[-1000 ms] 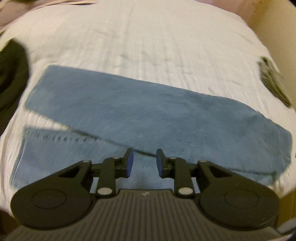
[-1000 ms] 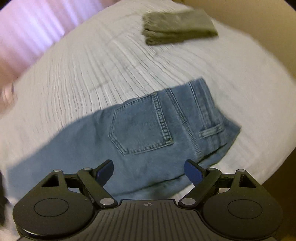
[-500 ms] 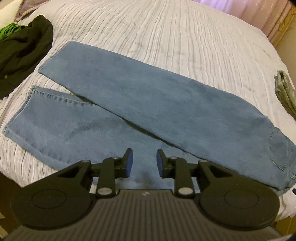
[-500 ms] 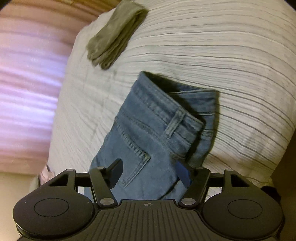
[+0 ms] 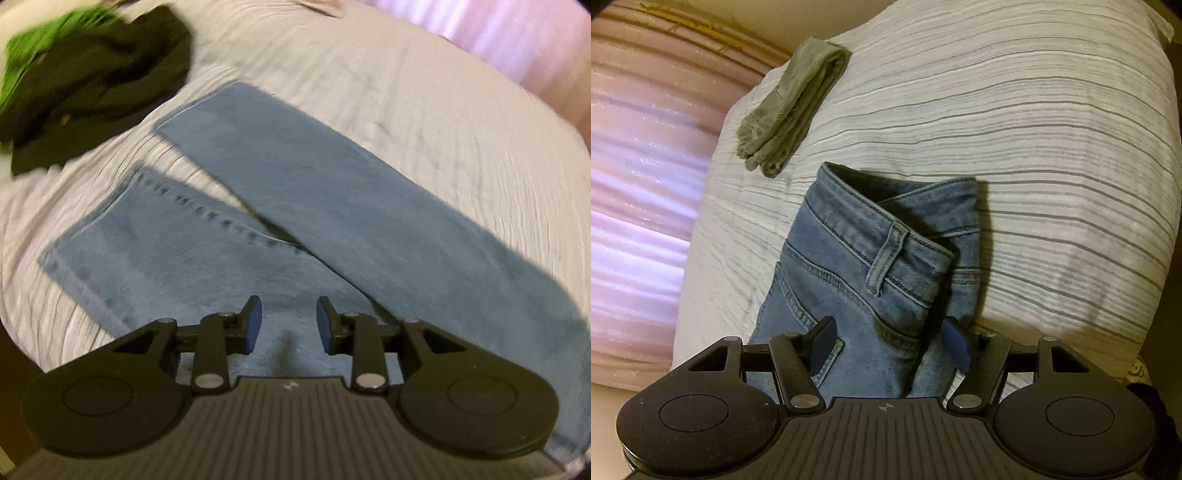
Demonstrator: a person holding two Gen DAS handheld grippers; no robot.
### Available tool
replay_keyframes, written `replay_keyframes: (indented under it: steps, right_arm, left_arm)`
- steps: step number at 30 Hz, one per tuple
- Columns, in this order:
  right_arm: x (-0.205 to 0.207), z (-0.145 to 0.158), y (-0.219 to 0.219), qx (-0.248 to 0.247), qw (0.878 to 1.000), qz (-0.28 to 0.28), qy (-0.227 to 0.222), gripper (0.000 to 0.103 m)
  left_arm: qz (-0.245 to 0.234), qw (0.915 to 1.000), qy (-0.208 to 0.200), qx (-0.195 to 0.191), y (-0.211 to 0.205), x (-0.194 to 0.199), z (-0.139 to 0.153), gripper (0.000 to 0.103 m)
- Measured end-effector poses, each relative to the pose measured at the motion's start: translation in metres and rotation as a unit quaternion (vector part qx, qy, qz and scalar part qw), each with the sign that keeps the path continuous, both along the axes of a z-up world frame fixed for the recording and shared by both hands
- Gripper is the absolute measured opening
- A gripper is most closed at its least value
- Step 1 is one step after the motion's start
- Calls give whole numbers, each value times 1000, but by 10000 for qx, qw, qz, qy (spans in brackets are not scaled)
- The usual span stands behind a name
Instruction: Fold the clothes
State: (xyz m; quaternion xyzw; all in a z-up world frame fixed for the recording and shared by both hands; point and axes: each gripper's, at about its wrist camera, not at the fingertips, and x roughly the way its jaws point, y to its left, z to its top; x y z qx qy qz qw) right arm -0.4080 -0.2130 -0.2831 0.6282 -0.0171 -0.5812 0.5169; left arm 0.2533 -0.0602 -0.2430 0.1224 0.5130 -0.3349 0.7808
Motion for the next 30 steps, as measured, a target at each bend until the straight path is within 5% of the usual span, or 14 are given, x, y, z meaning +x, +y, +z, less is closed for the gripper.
replay_keyframes:
  steps: [8, 20, 21, 22, 23, 27, 30]
  right_arm:
    - [5, 5, -2, 78, 9998, 106, 165, 67]
    - [7, -18, -17, -147, 9996, -19, 228, 66]
    - [7, -19, -18, -149, 9996, -25, 242, 59]
    - [5, -21, -17, -123, 9996, -52, 253, 49]
    - [3, -22, -16, -102, 9996, -102, 232, 45]
    - [-8, -14, -16, -40, 9996, -181, 215, 16]
    - [-10, 14, -24, -115, 9991, 1, 402, 10]
  left_arm:
    - [669, 9972, 201, -262, -5, 41, -6, 38]
    - [1781, 9769, 810, -857, -38, 98, -78, 33]
    - [1777, 9773, 743, -887, -39, 99, -77, 30]
    - [1766, 9777, 679, -914, -41, 101, -77, 11]
    - [1740, 9783, 626, -930, -42, 102, -74, 4]
    - [1448, 9843, 297, -964, -44, 95, -46, 1]
    - [926, 9914, -273, -886, -44, 76, -9, 1]
